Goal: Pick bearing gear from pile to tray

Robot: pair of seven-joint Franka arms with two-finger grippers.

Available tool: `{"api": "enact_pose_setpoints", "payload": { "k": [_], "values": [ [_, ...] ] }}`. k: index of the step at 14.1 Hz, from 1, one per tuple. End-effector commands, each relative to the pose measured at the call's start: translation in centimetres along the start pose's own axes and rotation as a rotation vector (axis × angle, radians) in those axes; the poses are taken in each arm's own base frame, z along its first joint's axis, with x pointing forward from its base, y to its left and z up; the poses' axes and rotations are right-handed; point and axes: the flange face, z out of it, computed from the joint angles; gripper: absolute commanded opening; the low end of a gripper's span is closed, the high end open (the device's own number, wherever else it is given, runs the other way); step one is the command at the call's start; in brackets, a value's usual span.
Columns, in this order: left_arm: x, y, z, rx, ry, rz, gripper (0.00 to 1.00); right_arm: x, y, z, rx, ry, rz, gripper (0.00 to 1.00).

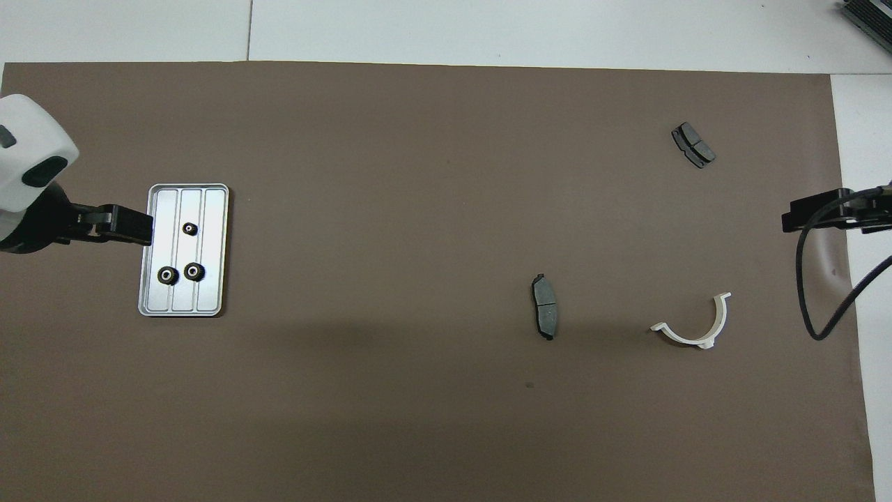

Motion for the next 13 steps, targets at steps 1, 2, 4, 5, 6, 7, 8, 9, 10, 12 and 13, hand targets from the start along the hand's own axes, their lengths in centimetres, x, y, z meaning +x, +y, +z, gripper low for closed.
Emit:
{"api": "enact_pose_setpoints", "payload": {
  "k": [1,2,4,5,6,7,8,9,10,12,13],
  "values": [
    [-0.1,-1.0,-1.7,-0.029,-0.020,0.046,1.00,-0.8,0.0,-0.2,0.021,-0.002,0.013,1.00],
    [-0.2,-0.9,-1.7,-0.031,-0.022,0.044,1.00,-0.8,-0.1,-0.2,0.021,-0.004,0.011,1.00],
    [-0.9,-1.1,-2.2,-0.033,-0.020,0.040,1.00,-0.8,0.0,-0.2,0.021,-0.002,0.013,1.00],
    [-1.0,-1.2,-1.5,-0.036,-0.023,0.036,1.00,-0.8,0.0,-0.2,0.021,-0.004,0.013,1.00],
    [-1.1,-1.4,-1.7,-0.073,-0.011,0.025,1.00,-0.8,0.0,-0.2,0.021,-0.004,0.013,1.00],
    [-0.9,-1.7,-2.1,-0.088,0.002,0.019,1.00,-0.8,0.0,-0.2,0.021,-0.004,0.013,1.00],
    [-0.7,-1.7,-2.7,-0.088,0.016,0.025,1.00,-0.8,-0.1,-0.2,0.021,-0.002,0.011,1.00],
    [-0.6,-1.8,-2.7,-0.086,0.021,0.025,1.00,-0.8,0.0,-0.2,0.021,-0.002,0.013,1.00],
    [-0.6,-1.7,-2.5,-0.086,0.021,0.028,1.00,-0.8,0.0,-0.2,0.021,-0.002,0.013,1.00],
    [-0.9,-1.6,-2.6,-0.075,-0.001,0.032,1.00,-0.8,0.0,-0.2,0.021,-0.004,0.013,1.00],
    [-1.1,-1.6,-2.6,-0.051,-0.018,0.039,1.00,-0.8,0.0,-0.2,0.021,-0.002,0.013,1.00]
  ]
}}
